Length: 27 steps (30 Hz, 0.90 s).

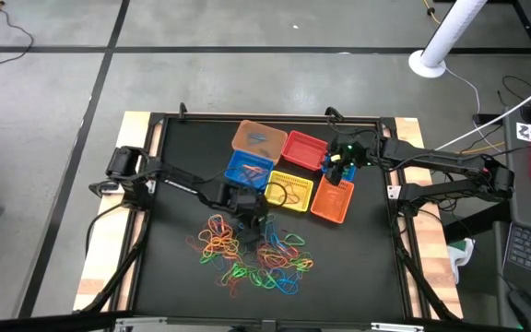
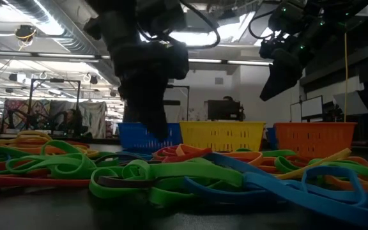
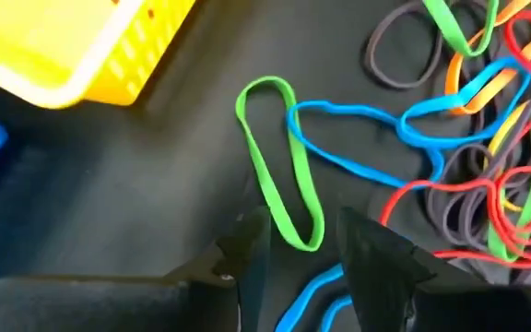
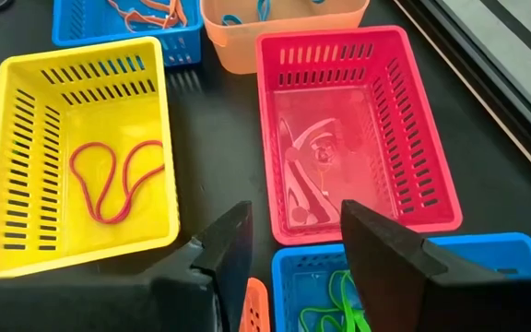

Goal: Sort rubber bands into baskets
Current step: Put the green rubber band into the right blue basket

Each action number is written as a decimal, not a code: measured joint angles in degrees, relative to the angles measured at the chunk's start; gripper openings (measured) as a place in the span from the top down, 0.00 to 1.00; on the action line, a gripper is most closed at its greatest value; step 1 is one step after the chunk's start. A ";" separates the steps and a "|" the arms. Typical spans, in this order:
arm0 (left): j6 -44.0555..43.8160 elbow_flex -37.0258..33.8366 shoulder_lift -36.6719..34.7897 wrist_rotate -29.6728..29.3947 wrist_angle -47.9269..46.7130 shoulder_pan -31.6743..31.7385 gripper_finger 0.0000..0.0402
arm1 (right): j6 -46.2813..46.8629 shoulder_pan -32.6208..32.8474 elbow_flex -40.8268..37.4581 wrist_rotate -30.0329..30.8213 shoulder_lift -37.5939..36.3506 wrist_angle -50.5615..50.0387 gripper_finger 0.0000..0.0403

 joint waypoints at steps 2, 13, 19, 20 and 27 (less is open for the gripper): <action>-0.07 -1.05 0.00 -0.06 1.75 -0.26 0.69 | 0.00 0.00 0.00 -0.02 0.00 -0.03 0.58; 2.36 -4.50 0.02 -4.60 6.09 -0.96 0.69 | 0.00 0.00 0.00 0.00 0.00 0.00 0.58; 3.74 -4.50 0.04 -5.24 6.61 -1.27 0.69 | 0.00 0.00 0.00 0.00 0.00 0.00 0.58; 3.58 -4.50 0.09 -5.31 6.59 -1.32 0.69 | -0.02 0.00 0.00 0.00 0.00 -0.02 0.58; 2.99 -4.39 3.20 -5.60 9.64 -2.26 0.69 | 0.00 0.00 0.00 0.01 0.00 -0.09 0.58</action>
